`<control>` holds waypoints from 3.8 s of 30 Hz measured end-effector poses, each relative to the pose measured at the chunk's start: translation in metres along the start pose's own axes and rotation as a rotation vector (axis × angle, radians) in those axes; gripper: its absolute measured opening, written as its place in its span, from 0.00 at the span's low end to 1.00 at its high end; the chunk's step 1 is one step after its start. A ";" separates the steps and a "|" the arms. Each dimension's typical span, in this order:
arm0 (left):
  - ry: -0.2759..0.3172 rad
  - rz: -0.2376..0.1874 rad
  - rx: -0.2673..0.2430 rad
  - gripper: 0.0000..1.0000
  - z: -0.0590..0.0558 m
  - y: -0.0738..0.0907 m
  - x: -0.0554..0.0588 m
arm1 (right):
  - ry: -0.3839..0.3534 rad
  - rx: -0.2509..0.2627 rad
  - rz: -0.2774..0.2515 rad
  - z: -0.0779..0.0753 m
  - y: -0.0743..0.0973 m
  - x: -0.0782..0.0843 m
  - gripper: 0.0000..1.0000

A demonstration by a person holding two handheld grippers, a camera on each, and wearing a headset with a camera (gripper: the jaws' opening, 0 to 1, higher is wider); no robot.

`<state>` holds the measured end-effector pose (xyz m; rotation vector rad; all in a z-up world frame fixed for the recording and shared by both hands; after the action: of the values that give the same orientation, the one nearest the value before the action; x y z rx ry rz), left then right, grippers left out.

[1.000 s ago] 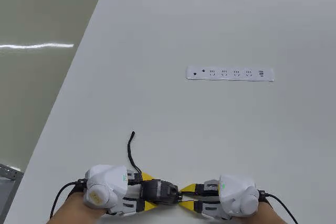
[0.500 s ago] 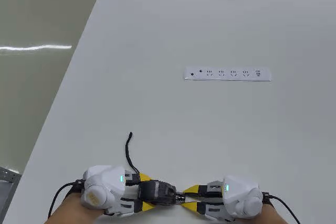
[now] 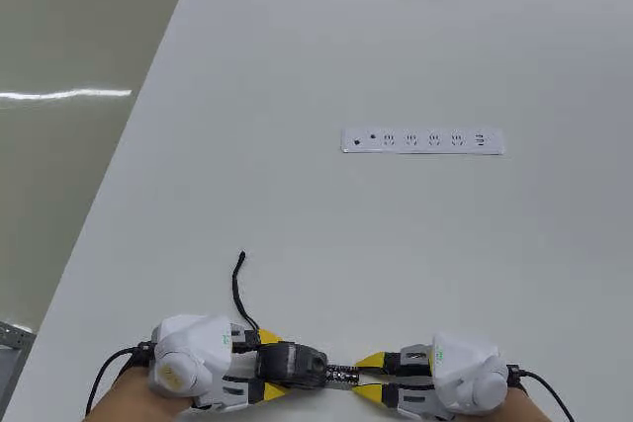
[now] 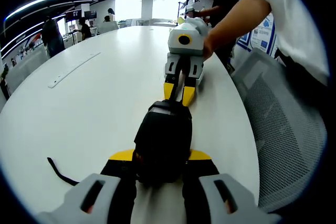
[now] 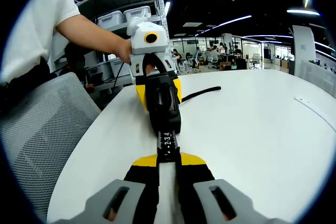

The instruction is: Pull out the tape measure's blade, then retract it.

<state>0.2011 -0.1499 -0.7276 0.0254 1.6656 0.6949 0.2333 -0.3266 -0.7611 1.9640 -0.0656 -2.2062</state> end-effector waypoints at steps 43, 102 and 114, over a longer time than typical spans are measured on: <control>0.015 0.005 -0.003 0.30 0.000 0.000 0.001 | -0.025 0.039 0.006 -0.002 0.044 0.006 0.10; 0.023 0.007 -0.008 0.30 0.000 -0.001 0.001 | -0.062 0.112 0.015 -0.003 0.109 0.014 0.09; 0.020 0.010 -0.006 0.30 0.000 -0.001 0.002 | -0.075 0.119 0.012 -0.001 0.119 0.017 0.08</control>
<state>0.2010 -0.1501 -0.7298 0.0222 1.6837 0.7096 0.2458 -0.4461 -0.7591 1.9337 -0.2235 -2.3177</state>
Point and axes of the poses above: the centre of the closed fingertips' face, and the gripper's own axes: y roughly backward along the fingers, z roughly to its left, x roughly out of its underside, the point moved 6 cm from there along y, roughly backward along the fingers, and after that the axes turned 15 degrees about -z, right-handed, at the moved point
